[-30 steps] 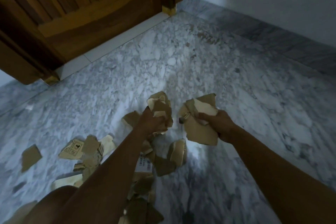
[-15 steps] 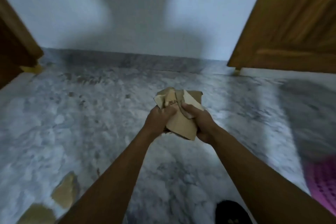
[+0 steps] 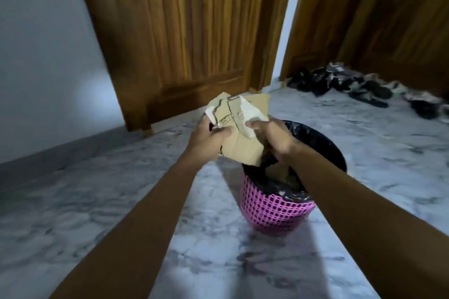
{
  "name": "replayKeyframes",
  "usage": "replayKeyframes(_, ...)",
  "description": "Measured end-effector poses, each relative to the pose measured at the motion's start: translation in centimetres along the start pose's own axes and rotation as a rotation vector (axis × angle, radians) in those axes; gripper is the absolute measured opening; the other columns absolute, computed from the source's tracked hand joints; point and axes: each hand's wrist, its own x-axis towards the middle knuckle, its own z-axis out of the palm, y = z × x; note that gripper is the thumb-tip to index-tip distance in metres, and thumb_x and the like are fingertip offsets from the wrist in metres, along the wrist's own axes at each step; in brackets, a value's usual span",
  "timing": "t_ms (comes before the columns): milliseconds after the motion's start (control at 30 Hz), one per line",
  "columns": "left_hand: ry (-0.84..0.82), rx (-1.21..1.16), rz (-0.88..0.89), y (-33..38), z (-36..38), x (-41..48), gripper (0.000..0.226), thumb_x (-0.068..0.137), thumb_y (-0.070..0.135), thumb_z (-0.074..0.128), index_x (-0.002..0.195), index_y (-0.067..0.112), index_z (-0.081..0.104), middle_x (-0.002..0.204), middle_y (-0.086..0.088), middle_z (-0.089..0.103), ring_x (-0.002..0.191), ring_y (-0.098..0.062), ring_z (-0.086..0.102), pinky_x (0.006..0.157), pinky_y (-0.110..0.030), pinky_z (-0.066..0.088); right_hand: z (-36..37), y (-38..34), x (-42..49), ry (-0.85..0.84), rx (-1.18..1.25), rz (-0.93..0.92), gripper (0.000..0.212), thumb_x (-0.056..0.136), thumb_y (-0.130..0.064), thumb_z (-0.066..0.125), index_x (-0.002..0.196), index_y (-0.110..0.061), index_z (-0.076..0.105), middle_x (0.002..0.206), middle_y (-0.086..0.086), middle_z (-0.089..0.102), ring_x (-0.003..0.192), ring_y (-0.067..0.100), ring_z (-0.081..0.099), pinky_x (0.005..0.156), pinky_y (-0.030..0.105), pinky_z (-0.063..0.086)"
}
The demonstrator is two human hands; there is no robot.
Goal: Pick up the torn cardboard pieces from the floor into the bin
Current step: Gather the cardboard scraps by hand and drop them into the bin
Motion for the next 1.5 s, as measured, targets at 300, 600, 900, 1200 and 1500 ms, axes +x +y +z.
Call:
replayKeyframes(300,-0.258,0.382,-0.249,-2.2,16.2,4.9,0.081,0.087,0.06,0.059,0.153,0.026,0.026,0.154,0.005,0.035,0.138,-0.022,0.039,0.105,-0.035,0.042,-17.5,5.8,4.8,0.146,-1.05,0.039,0.079,0.087,-0.064,0.055,0.143,-0.009,0.043,0.136,0.021,0.054,0.119,0.039,0.055,0.091,0.043,0.051)
replayKeyframes(600,0.358,0.389,-0.127,-0.7,8.0,0.5,0.038,0.101,0.042,0.041,0.117,0.019,0.067,0.114,-0.002,0.067,0.11,-0.022,0.061,0.103,-0.04,0.045,-5.9,3.5,4.7,-0.145,-0.889,-0.257,0.045,0.094,-0.058,0.051,0.124,-0.025,0.061,0.116,0.001,0.066,0.098,0.024,0.062,0.084,0.039,0.055)
replayKeyframes(900,1.087,0.478,-0.479,-0.2,-8.3,-27.3,0.039,0.101,0.038,0.039,0.127,0.022,0.064,0.128,-0.002,0.065,0.122,-0.021,0.055,0.097,-0.025,0.043,20.5,4.7,-12.8,-0.822,-0.795,-0.572,0.038,0.087,-0.051,0.056,0.119,-0.031,0.064,0.113,0.0,0.069,0.106,0.028,0.064,0.092,0.037,0.053)
replayKeyframes(1200,1.497,0.442,-0.804,3.8,-8.6,-56.7,0.059,0.091,0.054,0.038,0.13,0.016,0.061,0.141,-0.01,0.055,0.134,-0.03,0.046,0.112,-0.037,0.036,28.5,4.6,-38.5,-1.416,-0.784,-0.93,0.037,0.089,-0.052,0.054,0.122,-0.036,0.059,0.119,0.004,0.065,0.109,0.027,0.061,0.089,0.039,0.054)
replayKeyframes(1500,1.686,0.339,-1.05,0.9,3.7,-76.5,0.045,0.101,0.045,0.042,0.131,0.016,0.06,0.142,-0.01,0.054,0.133,-0.029,0.047,0.106,-0.031,0.036,24.5,11.9,-58.4,-1.875,-0.825,-1.077,0.039,0.088,-0.045,0.059,0.125,-0.036,0.059,0.123,-0.002,0.067,0.111,0.024,0.062,0.094,0.037,0.053)
